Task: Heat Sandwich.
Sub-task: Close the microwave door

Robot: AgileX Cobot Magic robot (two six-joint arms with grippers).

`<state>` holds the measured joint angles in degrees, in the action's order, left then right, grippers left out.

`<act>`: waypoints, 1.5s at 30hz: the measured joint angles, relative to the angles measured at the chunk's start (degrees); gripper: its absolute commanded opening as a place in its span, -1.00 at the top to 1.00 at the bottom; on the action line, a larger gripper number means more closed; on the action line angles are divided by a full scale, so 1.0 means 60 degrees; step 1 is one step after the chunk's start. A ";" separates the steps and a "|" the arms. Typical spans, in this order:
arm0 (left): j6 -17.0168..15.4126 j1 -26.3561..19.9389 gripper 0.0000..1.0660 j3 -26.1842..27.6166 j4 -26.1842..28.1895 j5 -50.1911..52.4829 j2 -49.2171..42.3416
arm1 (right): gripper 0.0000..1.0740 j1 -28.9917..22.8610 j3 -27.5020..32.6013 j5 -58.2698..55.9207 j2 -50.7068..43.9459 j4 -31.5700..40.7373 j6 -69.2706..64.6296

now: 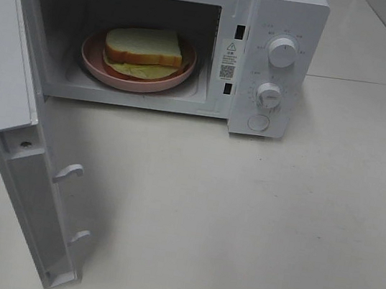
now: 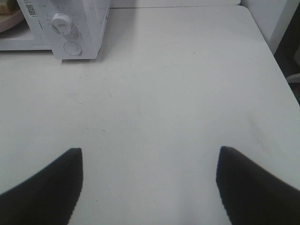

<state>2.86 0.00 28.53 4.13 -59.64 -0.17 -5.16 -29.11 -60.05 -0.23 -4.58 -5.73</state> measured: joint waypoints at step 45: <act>0.0000 0.0000 0.51 0.0239 -0.0067 0.2779 0.3333 | -0.40 0.0000 0.0000 0.0000 0.0000 0.0000 0.0019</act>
<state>2.86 0.00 29.97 3.72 -42.97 19.82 -5.16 -29.11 -60.05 -0.23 -4.58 -5.61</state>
